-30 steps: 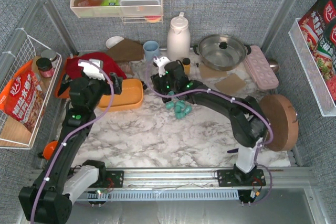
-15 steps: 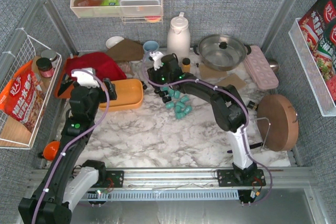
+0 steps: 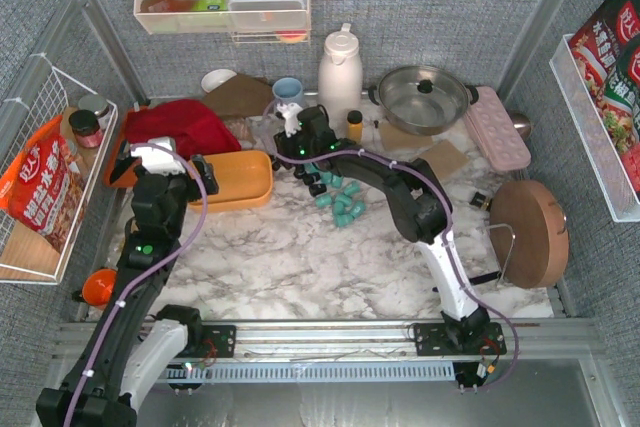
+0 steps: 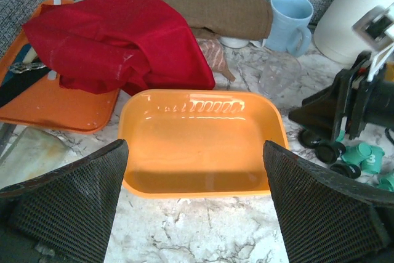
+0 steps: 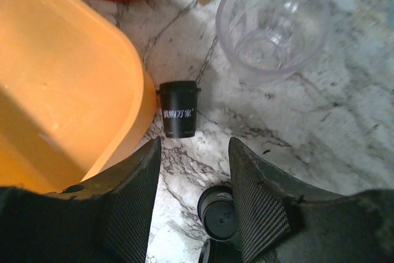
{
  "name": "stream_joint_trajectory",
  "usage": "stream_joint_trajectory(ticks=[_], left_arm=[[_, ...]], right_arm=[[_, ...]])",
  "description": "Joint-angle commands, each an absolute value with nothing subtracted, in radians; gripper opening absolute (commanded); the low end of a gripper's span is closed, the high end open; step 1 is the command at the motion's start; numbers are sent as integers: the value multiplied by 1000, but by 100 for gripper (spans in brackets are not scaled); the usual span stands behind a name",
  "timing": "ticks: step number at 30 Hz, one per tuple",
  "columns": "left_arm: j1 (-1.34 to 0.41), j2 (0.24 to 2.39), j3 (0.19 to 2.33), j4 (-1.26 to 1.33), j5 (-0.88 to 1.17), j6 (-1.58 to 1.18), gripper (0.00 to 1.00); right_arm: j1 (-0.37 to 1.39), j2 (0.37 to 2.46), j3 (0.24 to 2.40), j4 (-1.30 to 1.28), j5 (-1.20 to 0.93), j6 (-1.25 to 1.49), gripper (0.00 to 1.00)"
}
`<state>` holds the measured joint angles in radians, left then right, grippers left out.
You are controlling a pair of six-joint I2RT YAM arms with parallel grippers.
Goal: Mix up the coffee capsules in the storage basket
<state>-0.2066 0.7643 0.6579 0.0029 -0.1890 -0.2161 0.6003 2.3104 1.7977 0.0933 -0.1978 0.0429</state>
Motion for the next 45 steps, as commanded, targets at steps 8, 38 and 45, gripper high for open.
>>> stream_joint_trajectory(ticks=[8,38,45], left_arm=[[-206,752,654,39,-209,-221,99],[-206,761,700,13,-117,-306,99],[-266,928,809,-22,-172,-445,99]], right_arm=[[629,2398,1937,-46,-225,74,59],[647,2358,1950,-28,-141,215,60],[641,2076,1701,58,-64,200,63]])
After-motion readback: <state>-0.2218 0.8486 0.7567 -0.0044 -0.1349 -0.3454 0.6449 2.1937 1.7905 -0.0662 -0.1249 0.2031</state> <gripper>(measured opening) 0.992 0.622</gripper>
